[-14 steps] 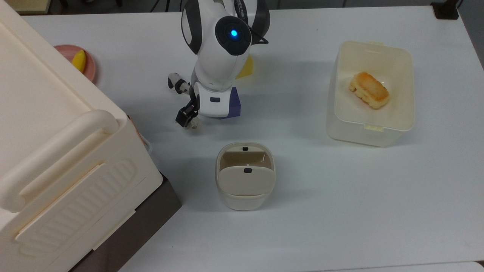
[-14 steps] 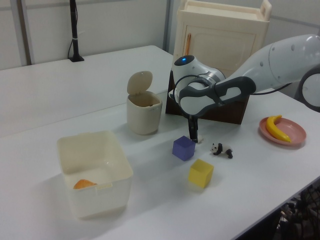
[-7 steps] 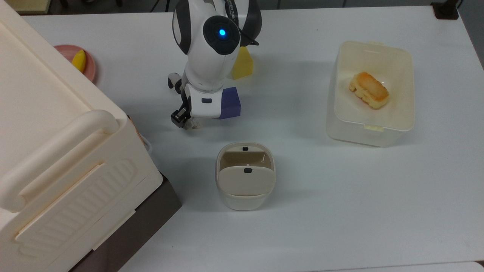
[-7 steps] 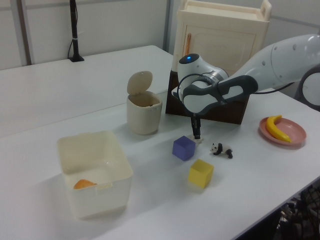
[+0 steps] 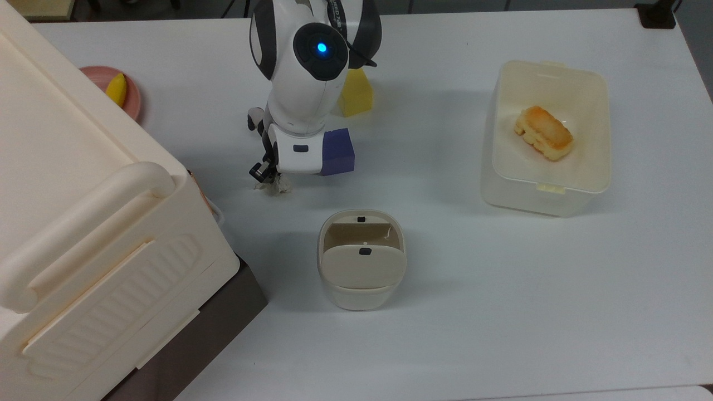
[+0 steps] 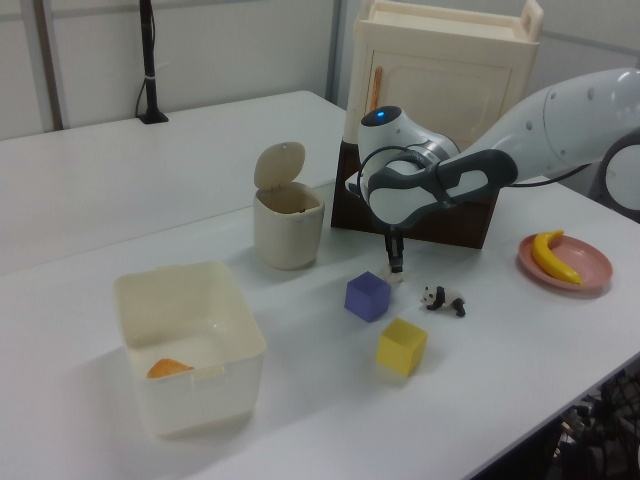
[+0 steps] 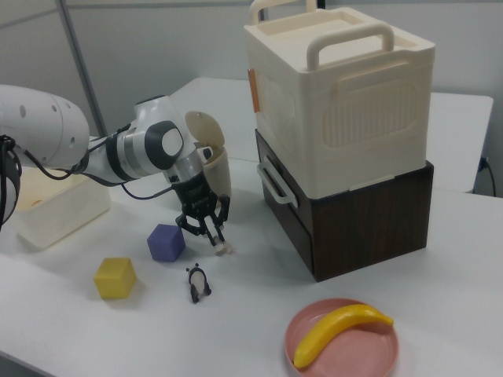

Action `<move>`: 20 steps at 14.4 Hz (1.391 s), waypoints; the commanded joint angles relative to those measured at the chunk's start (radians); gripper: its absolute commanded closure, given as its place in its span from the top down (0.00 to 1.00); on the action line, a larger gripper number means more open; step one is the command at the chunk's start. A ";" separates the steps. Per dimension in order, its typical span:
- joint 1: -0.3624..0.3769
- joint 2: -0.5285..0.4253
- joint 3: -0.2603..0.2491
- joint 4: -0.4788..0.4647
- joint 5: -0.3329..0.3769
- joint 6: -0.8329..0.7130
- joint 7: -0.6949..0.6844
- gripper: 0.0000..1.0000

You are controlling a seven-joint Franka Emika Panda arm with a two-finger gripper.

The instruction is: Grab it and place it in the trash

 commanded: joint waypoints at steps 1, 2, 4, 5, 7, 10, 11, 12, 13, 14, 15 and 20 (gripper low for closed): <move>-0.006 -0.003 0.007 -0.002 -0.014 0.012 -0.022 0.03; -0.006 -0.003 0.007 -0.002 -0.014 0.012 -0.024 0.00; -0.007 -0.003 0.007 -0.002 -0.014 0.012 -0.026 0.00; -0.007 -0.003 0.007 -0.002 -0.014 0.012 -0.026 0.00; -0.007 -0.003 0.007 -0.002 -0.013 0.012 -0.026 0.00; -0.007 -0.003 0.007 -0.002 -0.005 0.012 -0.015 0.44; -0.007 -0.004 0.007 0.000 0.002 0.009 0.003 0.99; -0.007 -0.012 0.007 0.000 0.007 0.009 0.016 1.00; -0.007 -0.021 0.007 0.000 0.007 0.005 0.014 1.00; -0.007 -0.035 0.007 0.000 0.007 0.005 0.010 1.00; -0.007 -0.038 0.007 0.000 0.007 0.005 0.005 1.00; -0.006 -0.024 0.007 -0.003 0.001 0.009 -0.004 1.00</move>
